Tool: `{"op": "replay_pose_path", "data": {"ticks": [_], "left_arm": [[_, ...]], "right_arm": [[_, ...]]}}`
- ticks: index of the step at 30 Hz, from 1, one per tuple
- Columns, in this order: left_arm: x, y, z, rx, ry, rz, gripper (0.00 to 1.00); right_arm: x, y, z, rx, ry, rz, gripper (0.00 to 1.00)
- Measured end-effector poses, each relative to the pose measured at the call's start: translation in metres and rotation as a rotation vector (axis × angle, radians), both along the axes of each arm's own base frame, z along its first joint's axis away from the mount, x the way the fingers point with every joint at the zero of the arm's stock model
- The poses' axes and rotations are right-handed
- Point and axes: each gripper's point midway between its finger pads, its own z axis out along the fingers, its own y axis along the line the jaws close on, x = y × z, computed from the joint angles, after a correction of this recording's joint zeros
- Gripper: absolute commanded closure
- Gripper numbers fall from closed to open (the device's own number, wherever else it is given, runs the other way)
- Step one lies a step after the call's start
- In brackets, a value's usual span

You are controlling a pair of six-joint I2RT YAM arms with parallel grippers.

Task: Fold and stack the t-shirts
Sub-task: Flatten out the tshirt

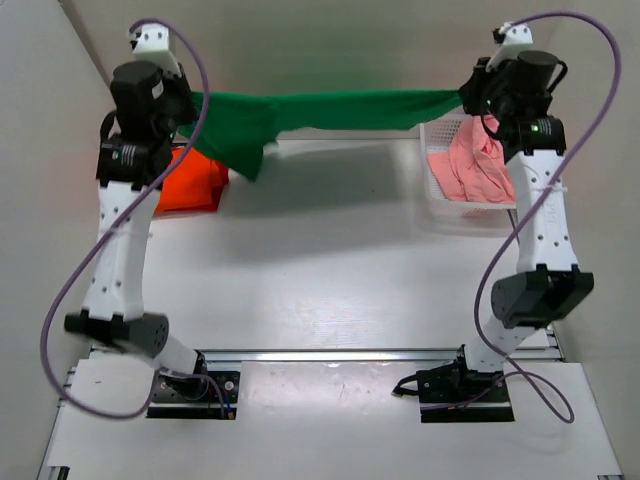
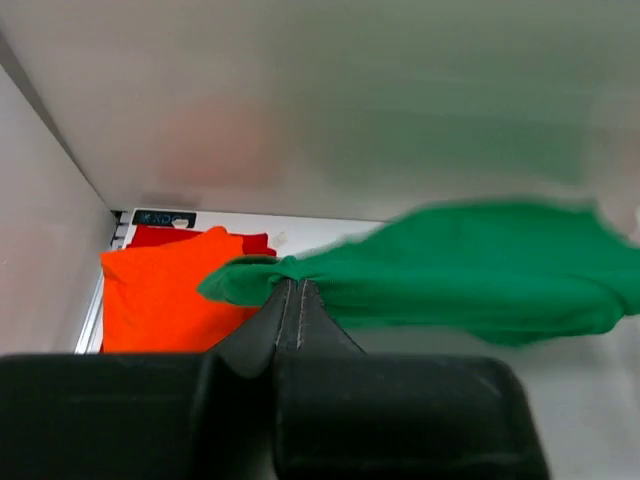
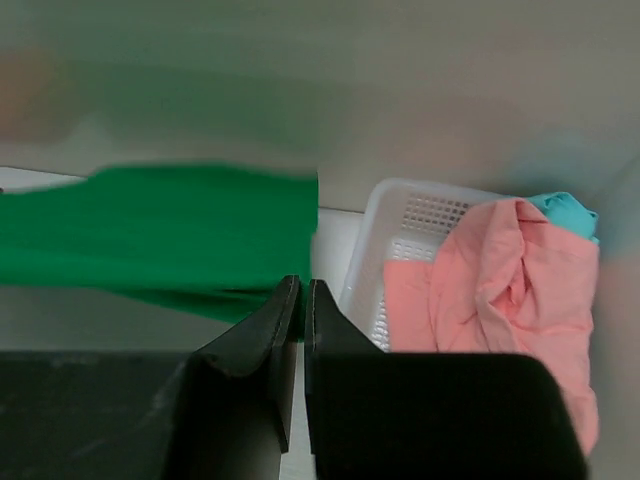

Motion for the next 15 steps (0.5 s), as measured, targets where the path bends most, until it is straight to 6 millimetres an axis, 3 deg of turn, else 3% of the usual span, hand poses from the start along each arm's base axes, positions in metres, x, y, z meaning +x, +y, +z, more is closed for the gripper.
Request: {"op": "replay_pose_path", "data": {"ticks": [2, 3, 4, 5, 6, 9, 10, 11, 13, 15], "left_arm": [[-0.017, -0.002, -0.001, -0.005, -0.025, -0.008, 1.0], [-0.025, -0.003, -0.01, -0.005, -0.022, -0.014, 1.0], [-0.03, -0.006, -0.024, -0.003, -0.005, -0.024, 1.0], [-0.032, -0.009, -0.043, -0.002, 0.018, -0.03, 1.0], [-0.034, -0.009, -0.066, 0.004, 0.061, -0.031, 1.0], [-0.04, -0.009, -0.166, 0.022, 0.251, -0.028, 1.0], [-0.048, -0.009, -0.208, 0.03, 0.338, -0.027, 1.0], [-0.062, -0.008, -0.25, 0.036, 0.436, -0.028, 1.0], [-0.094, -0.007, -0.308, 0.036, 0.58, -0.033, 1.0], [-0.135, -0.007, -0.349, 0.031, 0.704, -0.042, 1.0]], "right_arm": [[-0.014, -0.006, -0.003, 0.005, -0.013, -0.002, 1.0], [-0.02, -0.007, -0.013, 0.008, 0.004, -0.003, 1.0], [-0.023, -0.008, -0.025, 0.009, 0.021, -0.002, 1.0], [-0.027, -0.006, -0.052, 0.012, 0.065, 0.006, 1.0], [-0.028, -0.006, -0.062, 0.014, 0.087, 0.008, 1.0], [-0.044, -0.002, -0.148, 0.034, 0.251, 0.018, 1.0], [-0.057, 0.002, -0.191, 0.044, 0.335, 0.022, 1.0], [-0.07, 0.005, -0.218, 0.052, 0.394, 0.023, 1.0], [-0.109, 0.011, -0.275, 0.073, 0.542, 0.021, 1.0], [-0.15, 0.015, -0.31, 0.095, 0.65, 0.01, 1.0]]}}
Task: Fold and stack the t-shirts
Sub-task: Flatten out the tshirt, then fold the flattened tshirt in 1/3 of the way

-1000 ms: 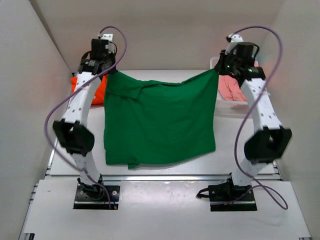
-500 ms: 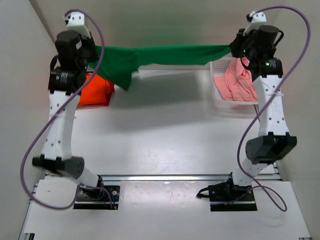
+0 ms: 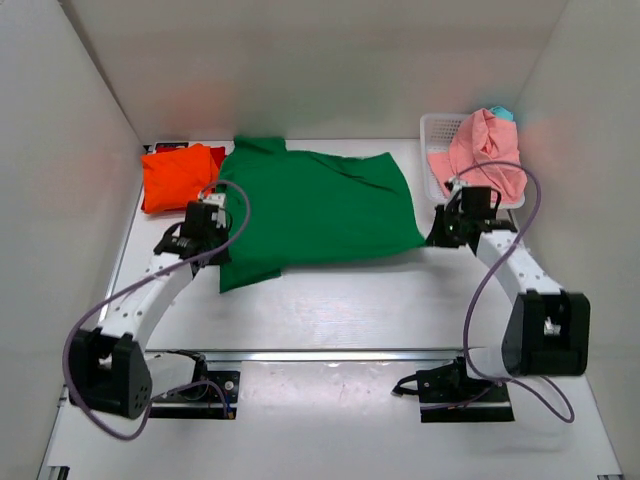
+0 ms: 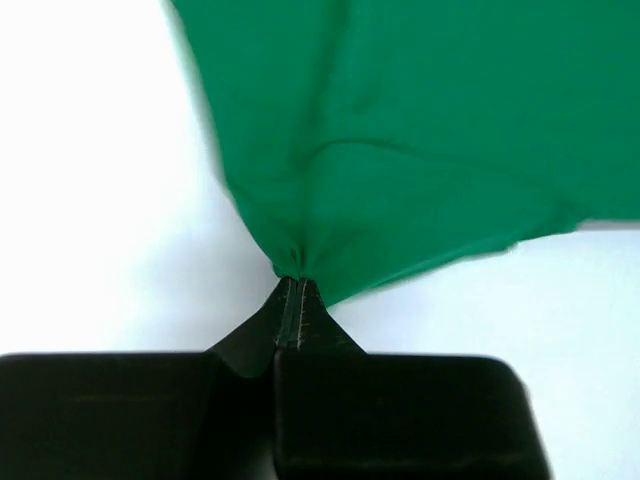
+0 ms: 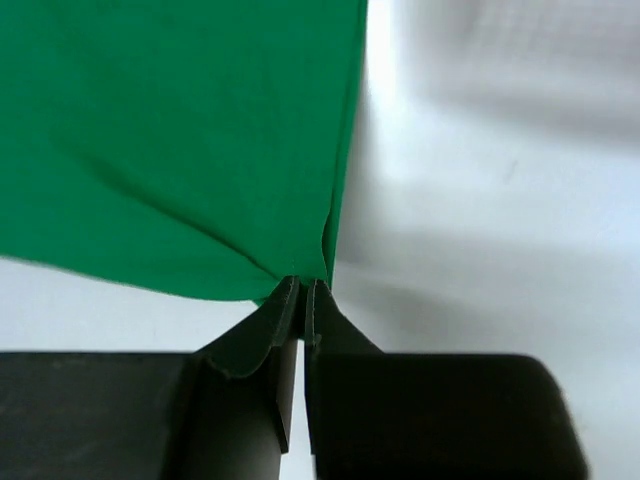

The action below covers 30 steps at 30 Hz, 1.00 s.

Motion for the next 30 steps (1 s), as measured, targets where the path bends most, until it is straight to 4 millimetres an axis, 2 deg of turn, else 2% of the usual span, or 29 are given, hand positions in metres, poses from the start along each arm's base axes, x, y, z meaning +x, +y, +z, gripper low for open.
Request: {"op": "replay_pose_path", "data": {"ticks": [1, 2, 5, 8, 12, 19, 30], "left_arm": [[-0.019, -0.001, -0.011, -0.015, 0.038, -0.003, 1.0], [-0.031, -0.004, -0.014, -0.033, 0.05, -0.007, 1.0], [-0.056, -0.014, -0.013, -0.1, 0.058, -0.035, 1.0], [-0.07, -0.025, -0.011, -0.139, 0.075, -0.069, 1.0], [-0.08, -0.035, -0.013, -0.169, 0.111, -0.095, 1.0], [-0.078, -0.022, -0.014, -0.189, 0.117, -0.03, 1.0], [-0.053, -0.01, -0.029, -0.166, 0.146, 0.026, 1.0]], "right_arm": [[-0.017, 0.001, -0.008, 0.011, 0.026, -0.012, 0.99], [-0.034, 0.003, -0.013, 0.021, 0.044, -0.024, 1.0], [-0.066, 0.007, -0.008, 0.05, 0.026, -0.055, 1.0], [-0.084, 0.007, -0.003, 0.067, 0.003, -0.078, 1.0], [-0.1, -0.001, -0.014, 0.077, 0.043, -0.118, 1.0], [-0.108, -0.01, -0.03, 0.065, 0.117, -0.158, 1.0], [-0.104, -0.021, -0.046, 0.063, 0.18, -0.195, 1.0]]}}
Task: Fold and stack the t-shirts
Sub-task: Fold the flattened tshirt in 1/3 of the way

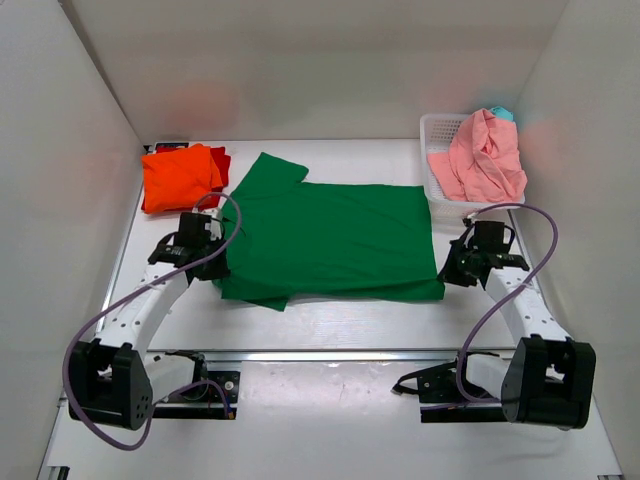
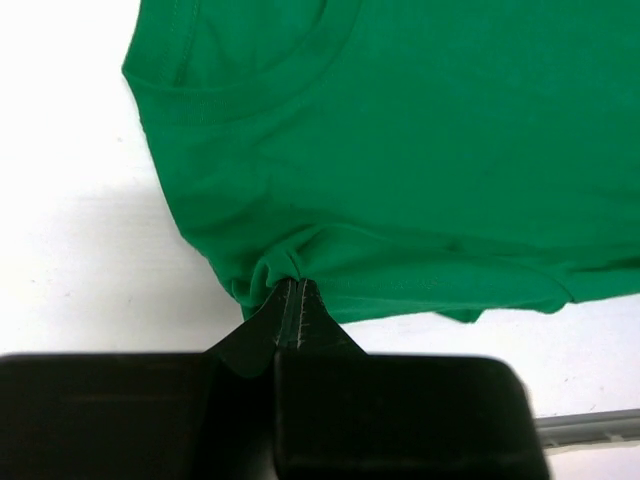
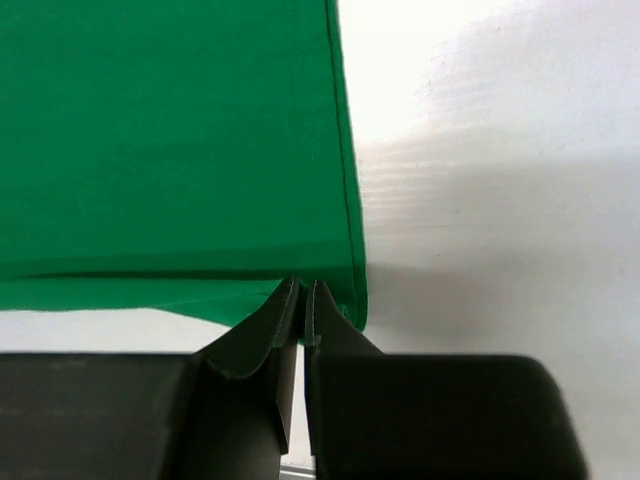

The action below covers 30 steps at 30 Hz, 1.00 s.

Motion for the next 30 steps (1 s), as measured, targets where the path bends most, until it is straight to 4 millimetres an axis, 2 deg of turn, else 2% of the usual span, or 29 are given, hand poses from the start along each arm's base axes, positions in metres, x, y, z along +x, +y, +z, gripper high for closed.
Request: {"op": "replay_pose_path", "data": {"ticks": [8, 12, 27, 29, 30], "left_arm": [[0.038, 0.007, 0.01, -0.001, -0.033, 0.043, 1.0], [0.054, 0.008, 0.008, 0.0, -0.031, 0.054, 1.0], [0.082, 0.014, -0.01, 0.002, -0.007, 0.08, 1.0], [0.088, 0.016, -0.012, 0.001, -0.007, 0.089, 0.99], [0.091, 0.016, -0.013, 0.0, -0.006, 0.092, 0.98]], "right_arm": [[0.025, -0.001, 0.004, 0.003, -0.007, 0.009, 1.0], [0.04, 0.001, 0.008, 0.0, -0.027, 0.022, 1.0], [0.07, 0.006, -0.003, -0.009, -0.02, 0.068, 1.0], [0.075, 0.006, -0.005, -0.009, -0.022, 0.069, 0.82], [0.078, 0.006, -0.005, -0.012, -0.026, 0.068, 0.77]]}}
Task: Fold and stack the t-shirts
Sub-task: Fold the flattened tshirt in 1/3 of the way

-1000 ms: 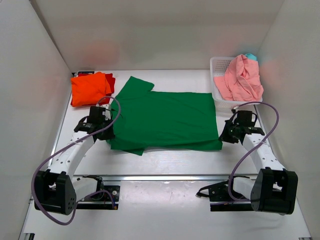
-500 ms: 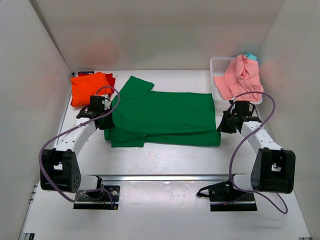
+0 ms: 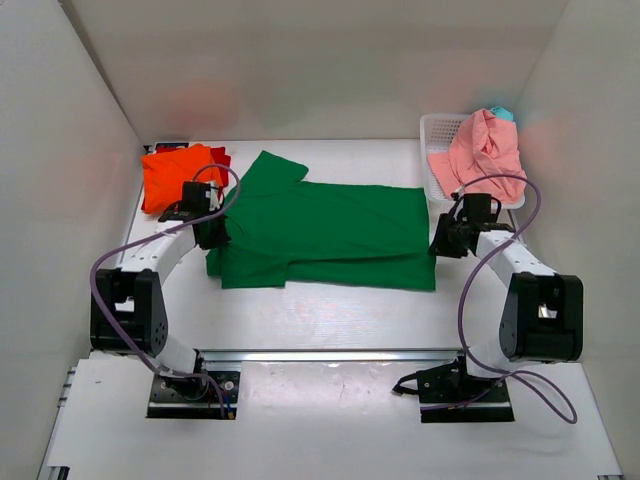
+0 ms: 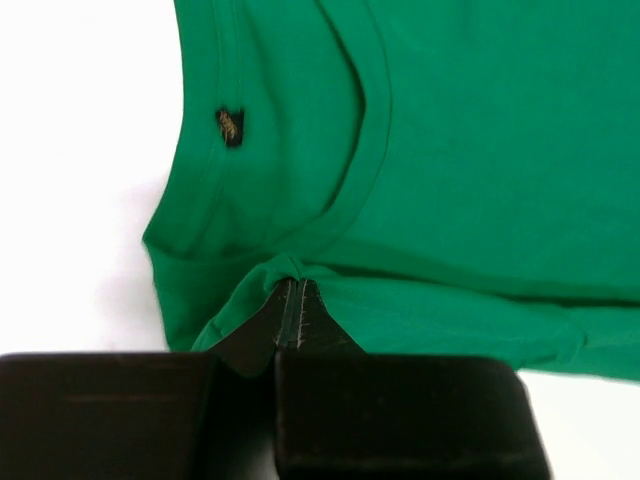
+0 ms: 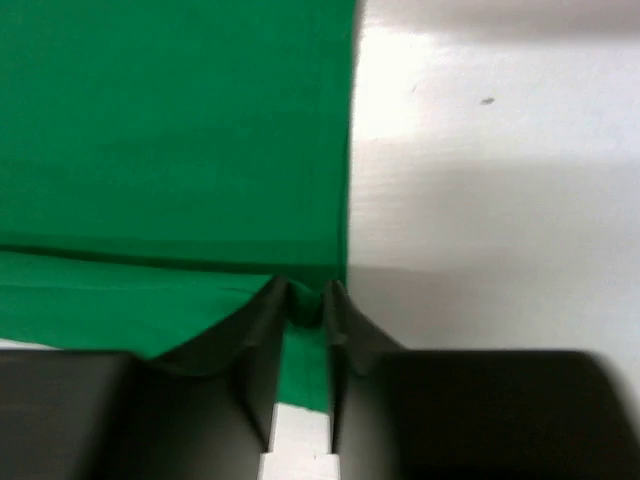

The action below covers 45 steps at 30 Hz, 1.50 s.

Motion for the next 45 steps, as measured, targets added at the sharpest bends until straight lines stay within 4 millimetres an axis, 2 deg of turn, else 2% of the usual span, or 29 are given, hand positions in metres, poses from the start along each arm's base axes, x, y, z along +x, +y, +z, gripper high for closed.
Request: {"op": "replay_pose_path", "data": {"ticks": [1, 2, 3, 4, 7, 11, 14, 18, 21, 22, 26, 34, 38, 39, 41, 43, 45], "left_arm": [[0.004, 0.001, -0.001, -0.002, -0.004, 0.008, 0.94], [0.009, 0.003, -0.003, -0.004, -0.01, 0.019, 0.73], [0.012, 0.005, -0.004, -0.002, -0.014, 0.028, 0.62], [0.015, 0.009, -0.004, -0.004, -0.018, 0.047, 0.62], [0.022, 0.019, -0.001, -0.003, -0.044, 0.1, 0.52], [0.023, 0.022, 0.014, 0.001, -0.093, 0.116, 0.49], [0.017, 0.018, 0.028, -0.003, -0.138, 0.104, 0.52], [0.005, 0.011, 0.028, -0.001, -0.141, 0.079, 0.54], [-0.008, 0.006, 0.015, 0.003, -0.095, 0.059, 0.55], [-0.02, 0.002, 0.003, 0.008, -0.048, 0.045, 0.54], [-0.037, -0.005, -0.011, 0.022, 0.009, 0.01, 0.54], [-0.06, -0.019, -0.03, 0.087, 0.103, -0.064, 0.54], [-0.077, -0.017, -0.052, 0.135, 0.181, -0.079, 0.53], [-0.081, -0.015, -0.058, 0.147, 0.203, -0.076, 0.54], [-0.087, -0.012, -0.068, 0.158, 0.239, -0.07, 0.66], [-0.083, -0.013, -0.068, 0.158, 0.225, -0.067, 0.91], [-0.08, -0.013, -0.068, 0.164, 0.217, -0.075, 1.0]], "right_arm": [[0.002, 0.0, 0.0, -0.004, -0.004, 0.002, 0.63], [0.006, -0.001, -0.001, -0.01, -0.009, -0.003, 0.53], [0.008, -0.003, 0.0, -0.017, -0.013, -0.014, 0.5], [0.012, -0.006, 0.001, -0.032, -0.019, -0.022, 0.45], [0.021, -0.011, 0.009, -0.077, -0.054, -0.041, 0.49], [0.021, -0.006, 0.027, -0.092, -0.127, -0.048, 0.53], [0.012, 0.008, 0.045, -0.064, -0.209, -0.034, 0.57], [-0.005, 0.03, 0.049, -0.011, -0.244, -0.002, 0.62], [-0.016, 0.049, 0.041, 0.018, -0.218, 0.042, 0.63], [-0.022, 0.06, 0.036, 0.035, -0.2, 0.064, 0.63], [-0.026, 0.075, 0.033, 0.057, -0.189, 0.096, 0.64], [-0.029, 0.083, 0.024, 0.07, -0.151, 0.121, 0.64], [-0.029, 0.085, 0.025, 0.076, -0.154, 0.126, 0.64], [-0.029, 0.085, 0.025, 0.078, -0.154, 0.127, 0.64], [-0.029, 0.085, 0.025, 0.079, -0.154, 0.128, 0.64], [-0.029, 0.085, 0.025, 0.081, -0.153, 0.13, 0.65], [-0.029, 0.085, 0.025, 0.084, -0.153, 0.13, 0.65]]}}
